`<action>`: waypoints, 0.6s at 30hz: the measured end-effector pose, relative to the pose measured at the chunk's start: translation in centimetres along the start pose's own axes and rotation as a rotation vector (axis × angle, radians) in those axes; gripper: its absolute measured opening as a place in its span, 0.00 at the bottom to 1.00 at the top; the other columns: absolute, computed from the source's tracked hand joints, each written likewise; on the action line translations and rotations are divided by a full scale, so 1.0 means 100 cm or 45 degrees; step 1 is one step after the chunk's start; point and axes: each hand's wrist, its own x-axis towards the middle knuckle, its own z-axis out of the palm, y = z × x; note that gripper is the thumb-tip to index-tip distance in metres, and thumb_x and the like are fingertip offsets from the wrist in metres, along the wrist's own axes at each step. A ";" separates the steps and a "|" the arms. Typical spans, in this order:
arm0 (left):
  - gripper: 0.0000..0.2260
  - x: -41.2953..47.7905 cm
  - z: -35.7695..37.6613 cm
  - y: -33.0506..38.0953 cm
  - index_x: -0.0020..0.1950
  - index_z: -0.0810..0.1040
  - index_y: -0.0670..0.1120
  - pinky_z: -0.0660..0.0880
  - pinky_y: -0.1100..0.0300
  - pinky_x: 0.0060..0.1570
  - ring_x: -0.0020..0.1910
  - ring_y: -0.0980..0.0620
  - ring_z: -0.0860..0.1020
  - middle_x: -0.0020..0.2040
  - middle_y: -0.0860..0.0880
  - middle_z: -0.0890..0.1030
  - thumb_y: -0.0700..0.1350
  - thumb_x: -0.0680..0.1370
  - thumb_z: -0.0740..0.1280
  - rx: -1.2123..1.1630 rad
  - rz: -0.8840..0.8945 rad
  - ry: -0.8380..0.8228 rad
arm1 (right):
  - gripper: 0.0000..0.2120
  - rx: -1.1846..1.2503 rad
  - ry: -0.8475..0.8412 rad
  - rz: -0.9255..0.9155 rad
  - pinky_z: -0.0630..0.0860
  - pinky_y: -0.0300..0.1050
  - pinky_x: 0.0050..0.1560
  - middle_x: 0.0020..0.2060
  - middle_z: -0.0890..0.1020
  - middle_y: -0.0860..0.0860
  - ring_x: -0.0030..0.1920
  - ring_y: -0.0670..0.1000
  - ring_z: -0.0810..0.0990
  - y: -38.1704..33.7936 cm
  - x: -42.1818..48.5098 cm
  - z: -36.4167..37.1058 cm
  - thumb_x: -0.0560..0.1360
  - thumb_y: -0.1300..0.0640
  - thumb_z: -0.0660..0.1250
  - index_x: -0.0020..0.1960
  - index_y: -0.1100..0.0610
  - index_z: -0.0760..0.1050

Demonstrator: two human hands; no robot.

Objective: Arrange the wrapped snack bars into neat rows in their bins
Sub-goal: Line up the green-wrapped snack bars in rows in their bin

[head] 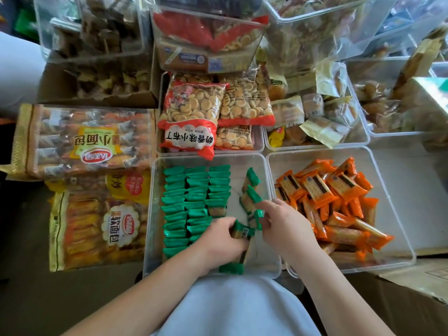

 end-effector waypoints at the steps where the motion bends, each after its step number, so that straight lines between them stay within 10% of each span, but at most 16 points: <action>1: 0.09 0.000 -0.002 0.003 0.49 0.84 0.47 0.82 0.49 0.47 0.39 0.54 0.79 0.43 0.48 0.86 0.45 0.70 0.70 -0.020 0.011 0.052 | 0.19 -0.073 0.058 -0.046 0.80 0.45 0.50 0.60 0.79 0.45 0.57 0.51 0.77 -0.003 0.005 0.001 0.81 0.51 0.65 0.72 0.43 0.74; 5: 0.07 -0.004 -0.011 0.008 0.49 0.83 0.47 0.76 0.61 0.40 0.37 0.56 0.77 0.42 0.45 0.85 0.39 0.73 0.70 -0.078 0.039 0.244 | 0.25 -0.520 -0.038 -0.212 0.67 0.53 0.64 0.68 0.76 0.48 0.68 0.56 0.67 -0.012 0.022 0.009 0.78 0.43 0.68 0.73 0.47 0.72; 9: 0.05 -0.007 -0.017 0.002 0.46 0.83 0.47 0.76 0.60 0.39 0.36 0.55 0.77 0.41 0.46 0.85 0.38 0.73 0.72 -0.159 0.027 0.332 | 0.26 -0.710 -0.145 -0.277 0.55 0.63 0.70 0.73 0.71 0.52 0.71 0.60 0.63 -0.014 0.017 0.022 0.78 0.56 0.69 0.75 0.53 0.72; 13: 0.07 -0.007 -0.022 -0.002 0.48 0.84 0.49 0.77 0.64 0.41 0.39 0.56 0.80 0.43 0.50 0.86 0.38 0.74 0.72 -0.169 0.058 0.407 | 0.23 -0.720 -0.065 -0.351 0.64 0.63 0.63 0.51 0.83 0.54 0.54 0.60 0.77 -0.011 0.019 0.022 0.61 0.54 0.82 0.56 0.54 0.86; 18: 0.09 -0.012 -0.031 -0.003 0.53 0.84 0.51 0.80 0.64 0.46 0.45 0.56 0.83 0.46 0.53 0.87 0.38 0.76 0.74 -0.214 0.103 0.443 | 0.22 -0.244 -0.069 -0.273 0.77 0.45 0.54 0.59 0.70 0.50 0.53 0.54 0.77 -0.021 0.009 0.004 0.76 0.49 0.70 0.70 0.47 0.76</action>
